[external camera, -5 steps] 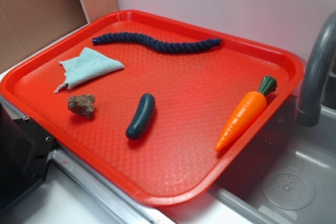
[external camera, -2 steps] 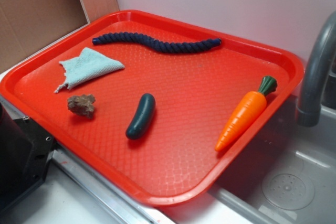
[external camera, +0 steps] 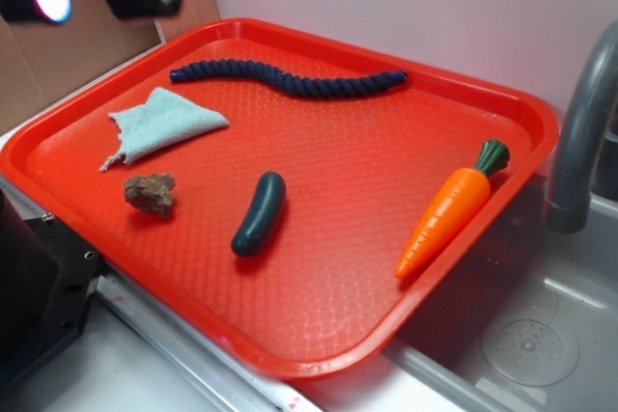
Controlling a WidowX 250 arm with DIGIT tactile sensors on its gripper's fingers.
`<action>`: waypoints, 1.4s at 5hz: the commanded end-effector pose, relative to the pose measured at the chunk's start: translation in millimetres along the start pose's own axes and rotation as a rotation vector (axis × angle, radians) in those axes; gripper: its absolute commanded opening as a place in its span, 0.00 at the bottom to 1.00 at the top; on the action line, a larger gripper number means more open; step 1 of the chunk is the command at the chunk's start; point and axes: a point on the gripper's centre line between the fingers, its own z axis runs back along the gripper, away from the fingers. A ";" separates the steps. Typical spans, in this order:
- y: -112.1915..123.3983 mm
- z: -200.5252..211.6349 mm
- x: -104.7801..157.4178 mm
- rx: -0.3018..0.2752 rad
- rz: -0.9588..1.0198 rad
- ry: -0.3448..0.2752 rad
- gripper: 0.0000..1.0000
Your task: Grab the plastic pickle.
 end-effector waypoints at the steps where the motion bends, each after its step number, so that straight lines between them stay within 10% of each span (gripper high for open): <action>1: -18.9 -62.0 13.6 -0.011 0.077 -0.030 1.00; 5: -38.4 -157.3 6.8 -0.052 -0.037 0.045 1.00; 6: -37.0 -161.6 2.9 -0.033 -0.027 0.031 0.00; 7: -35.8 -163.9 3.6 -0.011 -0.008 0.029 0.00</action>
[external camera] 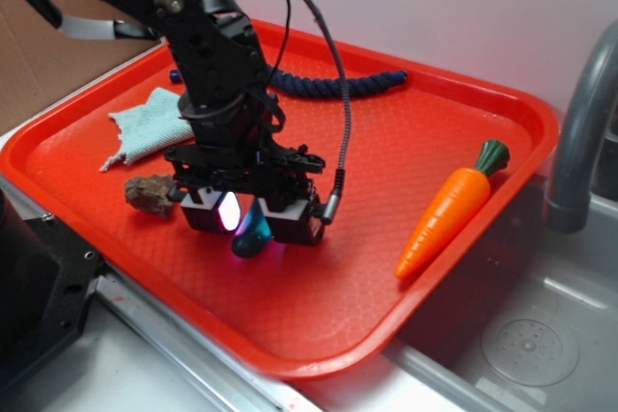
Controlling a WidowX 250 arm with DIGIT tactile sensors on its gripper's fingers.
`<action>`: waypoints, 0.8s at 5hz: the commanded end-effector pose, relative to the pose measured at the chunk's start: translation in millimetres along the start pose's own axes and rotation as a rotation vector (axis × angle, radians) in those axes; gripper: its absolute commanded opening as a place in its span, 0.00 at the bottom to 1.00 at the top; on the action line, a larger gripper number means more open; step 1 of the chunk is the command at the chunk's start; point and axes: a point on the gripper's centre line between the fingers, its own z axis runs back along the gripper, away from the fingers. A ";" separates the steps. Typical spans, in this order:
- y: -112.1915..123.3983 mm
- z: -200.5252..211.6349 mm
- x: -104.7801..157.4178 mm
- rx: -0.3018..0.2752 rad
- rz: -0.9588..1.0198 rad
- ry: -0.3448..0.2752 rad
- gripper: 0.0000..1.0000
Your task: Grab the plastic pickle.
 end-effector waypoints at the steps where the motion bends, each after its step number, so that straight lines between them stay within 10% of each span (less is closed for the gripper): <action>1: -0.6 23.1 7.6 0.053 0.009 -0.059 0.00; 3: 16.4 124.4 34.2 0.105 -0.172 -0.045 0.00; 4: 32.1 164.0 41.0 0.006 -0.269 -0.101 0.00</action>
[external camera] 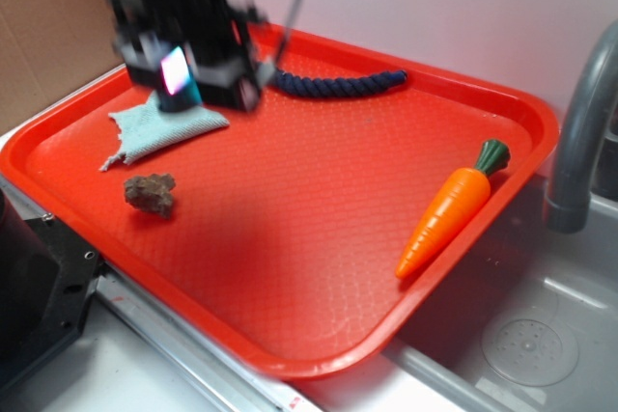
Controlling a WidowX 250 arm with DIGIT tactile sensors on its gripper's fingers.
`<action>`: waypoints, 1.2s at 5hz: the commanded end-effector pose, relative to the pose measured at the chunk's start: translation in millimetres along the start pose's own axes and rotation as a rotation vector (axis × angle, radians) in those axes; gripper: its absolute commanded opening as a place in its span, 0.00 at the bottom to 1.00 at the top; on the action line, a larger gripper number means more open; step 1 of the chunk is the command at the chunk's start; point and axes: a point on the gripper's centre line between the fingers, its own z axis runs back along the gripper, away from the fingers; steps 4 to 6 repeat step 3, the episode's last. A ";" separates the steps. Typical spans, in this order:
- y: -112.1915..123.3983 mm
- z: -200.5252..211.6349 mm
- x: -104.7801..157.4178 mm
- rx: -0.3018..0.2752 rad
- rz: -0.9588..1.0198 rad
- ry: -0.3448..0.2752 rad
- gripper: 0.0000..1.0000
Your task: Grab the plastic pickle.
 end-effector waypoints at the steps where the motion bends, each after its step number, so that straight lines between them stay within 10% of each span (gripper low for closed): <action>1: 39.6 73.8 13.0 -0.106 -0.066 -0.156 0.00; 3: 45.2 72.9 19.3 0.010 -0.016 -0.054 0.00; 6: 45.2 72.9 19.3 0.010 -0.016 -0.054 0.00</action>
